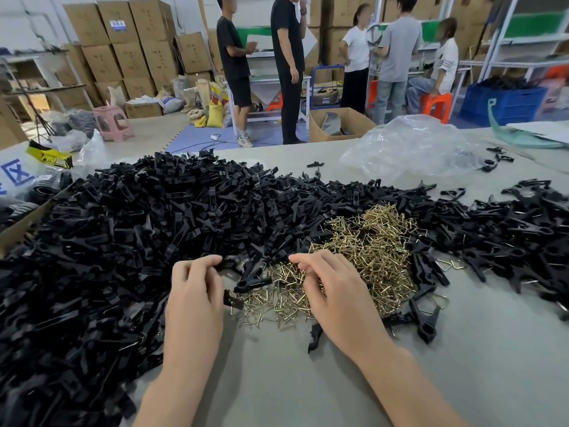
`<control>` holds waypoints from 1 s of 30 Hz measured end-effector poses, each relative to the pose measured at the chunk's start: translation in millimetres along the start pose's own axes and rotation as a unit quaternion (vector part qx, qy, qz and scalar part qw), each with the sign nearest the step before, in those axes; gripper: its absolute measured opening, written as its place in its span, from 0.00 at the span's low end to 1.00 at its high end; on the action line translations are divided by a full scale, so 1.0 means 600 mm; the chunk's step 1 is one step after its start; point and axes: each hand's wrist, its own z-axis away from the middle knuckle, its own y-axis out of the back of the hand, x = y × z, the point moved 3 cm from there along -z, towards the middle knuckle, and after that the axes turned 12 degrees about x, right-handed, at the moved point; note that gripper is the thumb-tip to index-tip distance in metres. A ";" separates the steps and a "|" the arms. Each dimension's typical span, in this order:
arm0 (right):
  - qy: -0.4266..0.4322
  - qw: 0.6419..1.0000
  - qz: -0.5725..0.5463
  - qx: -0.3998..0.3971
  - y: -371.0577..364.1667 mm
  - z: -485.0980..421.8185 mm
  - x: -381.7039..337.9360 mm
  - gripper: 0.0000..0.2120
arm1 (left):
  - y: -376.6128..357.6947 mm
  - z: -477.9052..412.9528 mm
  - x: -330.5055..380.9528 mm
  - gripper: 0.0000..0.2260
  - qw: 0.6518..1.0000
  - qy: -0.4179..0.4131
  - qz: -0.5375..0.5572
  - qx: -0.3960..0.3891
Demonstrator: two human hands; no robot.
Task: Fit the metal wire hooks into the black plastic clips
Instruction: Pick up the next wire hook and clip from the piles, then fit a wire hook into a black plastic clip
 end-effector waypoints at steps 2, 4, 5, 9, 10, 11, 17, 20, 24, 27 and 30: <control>0.013 1.000 -0.010 0.005 0.004 -0.003 -0.009 0.14 | 0.003 -0.002 0.003 0.09 0.998 0.044 0.045 0.029; 0.016 0.999 -0.041 -0.030 0.002 -0.001 -0.023 0.15 | 0.004 0.000 0.013 0.10 0.995 0.062 0.067 0.043; 0.013 0.996 -0.059 -0.062 -0.002 0.003 -0.032 0.18 | 0.004 0.003 0.022 0.11 0.995 0.056 0.073 0.047; 0.056 0.986 -0.060 -0.145 -0.024 0.021 -0.059 0.20 | -0.002 0.020 0.049 0.10 0.995 0.021 0.095 0.033; 0.061 0.986 -0.060 -0.141 -0.026 0.021 -0.060 0.18 | -0.003 0.022 0.052 0.10 0.995 0.016 0.099 0.027; 0.057 0.987 -0.061 -0.135 -0.025 0.019 -0.059 0.16 | -0.004 0.023 0.054 0.11 0.995 0.011 0.101 0.024; 0.035 0.987 -0.057 -0.144 -0.019 0.016 -0.055 0.13 | 0.000 0.019 0.047 0.12 0.996 -0.002 0.086 0.034; -0.011 0.987 -0.089 -0.132 -0.013 0.015 -0.051 0.12 | 0.004 0.008 0.029 0.11 0.990 0.057 0.117 0.047; -0.053 0.986 -0.110 -0.117 -0.008 0.012 -0.039 0.11 | 0.005 0.006 0.034 0.13 0.968 0.128 0.214 0.006; -0.067 0.983 -0.130 -0.114 -0.011 0.011 -0.035 0.10 | 0.001 0.019 0.057 0.18 0.965 0.100 0.235 -0.063; -0.127 0.968 -0.195 -0.097 -0.011 0.009 -0.029 0.07 | -0.007 0.030 0.070 0.18 0.961 0.094 0.234 -0.111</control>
